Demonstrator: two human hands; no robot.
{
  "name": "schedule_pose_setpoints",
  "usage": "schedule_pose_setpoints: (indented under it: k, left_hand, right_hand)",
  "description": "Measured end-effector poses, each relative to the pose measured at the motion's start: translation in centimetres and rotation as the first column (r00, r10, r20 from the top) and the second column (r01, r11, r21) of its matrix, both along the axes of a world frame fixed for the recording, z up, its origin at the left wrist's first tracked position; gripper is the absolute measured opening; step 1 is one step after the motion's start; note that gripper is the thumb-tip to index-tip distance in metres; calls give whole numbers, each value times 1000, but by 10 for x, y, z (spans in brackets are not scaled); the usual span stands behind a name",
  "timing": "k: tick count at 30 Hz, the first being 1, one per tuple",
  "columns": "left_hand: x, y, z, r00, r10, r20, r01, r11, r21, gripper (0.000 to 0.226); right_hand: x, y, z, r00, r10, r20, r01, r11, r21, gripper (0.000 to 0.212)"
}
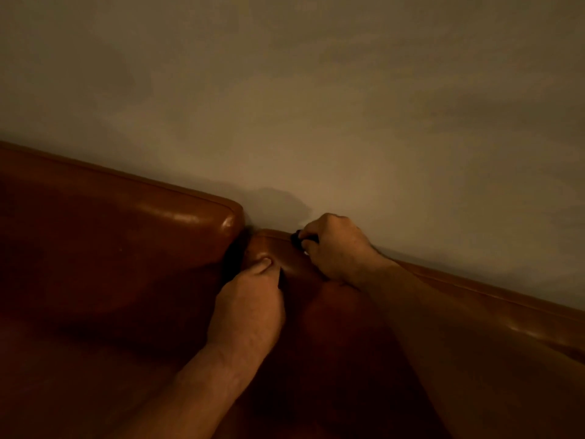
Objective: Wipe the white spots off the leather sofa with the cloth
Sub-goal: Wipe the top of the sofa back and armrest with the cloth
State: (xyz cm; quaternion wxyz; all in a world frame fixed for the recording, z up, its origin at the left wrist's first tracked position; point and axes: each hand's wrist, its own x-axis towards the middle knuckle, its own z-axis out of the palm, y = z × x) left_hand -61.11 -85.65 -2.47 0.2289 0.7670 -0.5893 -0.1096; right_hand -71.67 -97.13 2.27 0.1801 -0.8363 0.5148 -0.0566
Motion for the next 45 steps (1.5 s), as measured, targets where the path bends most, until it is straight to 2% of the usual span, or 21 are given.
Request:
schedule_pose_setpoints:
  k: [2, 3, 5, 6, 8, 11, 18, 22, 25, 27, 29, 31, 34, 36, 38, 41, 43, 45]
  left_hand:
    - [1, 1, 0, 1000, -7, 1, 7, 1000, 0, 45]
    - [1, 1, 0, 1000, -12, 0, 12, 1000, -6, 45]
    - [2, 2, 1, 1000, -26, -9, 26, 1000, -13, 45]
    - [2, 2, 1, 999, -33, -15, 33, 999, -14, 46]
    - [3, 2, 1, 999, -39, -24, 39, 999, -7, 47]
    - [3, -1, -1, 999, -39, -21, 40, 999, 26, 51]
    - [5, 1, -2, 999, -31, -11, 31, 999, -14, 41]
    - [7, -1, 1, 999, -41, 1, 41, 999, -8, 41]
    - [7, -1, 4, 999, -39, 18, 39, 999, 31, 45]
    - [5, -1, 7, 998, -40, 44, 37, 997, 70, 45]
    - [3, -2, 9, 997, -32, 65, 25, 995, 99, 42]
    - [1, -3, 10, 997, -11, 78, 0, 991, 130, 39]
    - [-5, -7, 9, 995, 9, 103, -24, 988, 150, 37]
    - [-10, -8, 10, 992, 20, 126, -39, 987, 153, 36]
    - [-16, -7, 13, 990, 45, 133, -65, 987, 145, 35]
    - [-24, -5, 17, 987, 84, 135, -102, 986, 129, 34]
    - [-29, -3, 22, 989, 90, 120, -104, 987, 119, 34]
    - [-34, -3, 23, 989, 75, 126, -88, 991, 102, 33]
  right_hand:
    - [3, 2, 4, 985, 90, 145, -99, 993, 61, 19]
    - [3, 3, 7, 965, 84, 247, -110, 990, 93, 18]
    - [-1, -3, 13, 918, -8, 396, -41, 992, 116, 16]
    - [-5, -9, 14, 913, -50, 405, 5, 994, 112, 16]
    - [-9, -20, 11, 954, -89, 288, 63, 993, 98, 16]
    - [-6, -26, -2, 991, -54, 122, 45, 996, 82, 17]
    - [-19, 1, -5, 984, 89, 154, -97, 994, 44, 20]
    - [-35, 25, -4, 969, 213, 122, -209, 977, -41, 19]
    - [-48, 33, 5, 955, 285, 83, -291, 955, 60, 17]
    - [-54, 30, 10, 967, 166, 195, -193, 973, 127, 16]
    - [-57, 16, 10, 957, -1, 291, -2, 1000, 8, 17]
    - [-53, 3, 2, 951, -114, 286, 140, 988, -71, 18]
    - [-47, 8, -20, 966, -127, 227, 156, 981, -115, 20]
    - [-44, 19, -28, 961, -100, 256, 139, 980, -139, 20]
    - [-48, 27, -31, 926, -69, 370, 117, 987, -109, 18]
    - [-60, 37, -26, 786, -102, 609, 96, 994, 42, 14]
    - [-74, 35, -16, 653, -178, 736, 176, 981, 81, 15]
    - [-94, 24, -5, 510, -308, 803, 337, 931, 142, 12]
